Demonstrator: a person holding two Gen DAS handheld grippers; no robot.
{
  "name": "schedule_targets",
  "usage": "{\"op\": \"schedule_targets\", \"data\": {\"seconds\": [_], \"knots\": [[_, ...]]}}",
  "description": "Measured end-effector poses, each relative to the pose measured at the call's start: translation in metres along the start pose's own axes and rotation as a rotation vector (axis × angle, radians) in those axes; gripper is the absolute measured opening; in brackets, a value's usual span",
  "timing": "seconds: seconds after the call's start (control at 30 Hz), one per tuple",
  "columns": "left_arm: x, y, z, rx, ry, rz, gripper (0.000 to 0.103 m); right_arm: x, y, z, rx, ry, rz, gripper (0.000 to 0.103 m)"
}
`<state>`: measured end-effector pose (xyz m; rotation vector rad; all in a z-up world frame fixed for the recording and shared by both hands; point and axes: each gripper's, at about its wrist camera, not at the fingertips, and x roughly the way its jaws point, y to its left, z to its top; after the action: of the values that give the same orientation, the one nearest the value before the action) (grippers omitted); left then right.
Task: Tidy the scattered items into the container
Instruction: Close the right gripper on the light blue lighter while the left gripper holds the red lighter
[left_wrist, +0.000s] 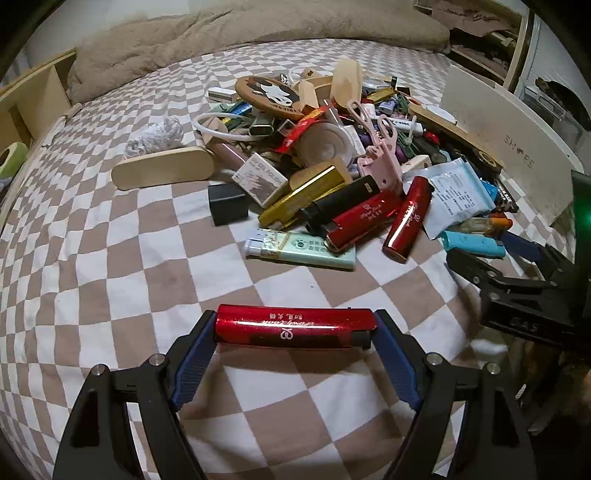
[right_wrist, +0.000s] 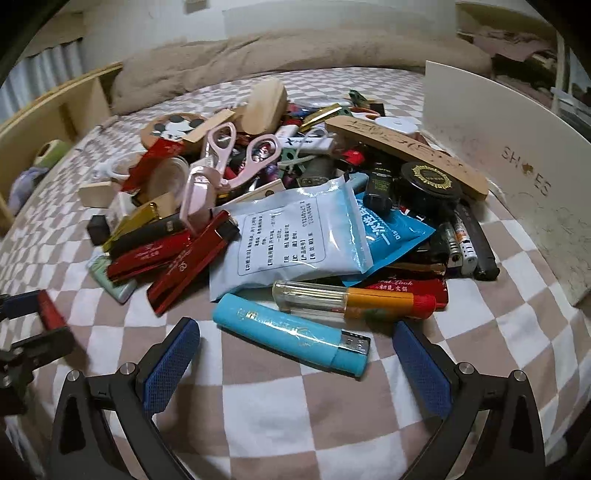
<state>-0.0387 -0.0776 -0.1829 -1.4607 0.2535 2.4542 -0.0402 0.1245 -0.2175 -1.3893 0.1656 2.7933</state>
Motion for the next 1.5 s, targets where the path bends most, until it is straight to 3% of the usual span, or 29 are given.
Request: {"op": "schedule_targets", "data": {"seconds": [0.3,0.5,0.9,1.13,1.5], "knots": [[0.01,0.004,-0.003,0.006,0.029,-0.012,0.083,0.005,0.005,0.001,0.084,-0.012,-0.091,0.103],[0.015,0.0,-0.006,0.014,0.042,-0.018,0.083,-0.004,-0.004,-0.009,0.035,-0.053,-0.044,0.084],[0.018,-0.015,-0.009,0.021,0.045,0.006,0.083,-0.021,-0.024,-0.025,-0.147,-0.05,0.11,0.084],[0.021,-0.022,-0.011,-0.003,0.036,0.042,0.083,-0.028,-0.032,-0.033,-0.214,-0.04,0.145,0.084],[0.015,-0.032,-0.01,-0.068,0.036,0.023,0.083,-0.03,-0.036,-0.036,-0.269,-0.039,0.173,0.084]]}}
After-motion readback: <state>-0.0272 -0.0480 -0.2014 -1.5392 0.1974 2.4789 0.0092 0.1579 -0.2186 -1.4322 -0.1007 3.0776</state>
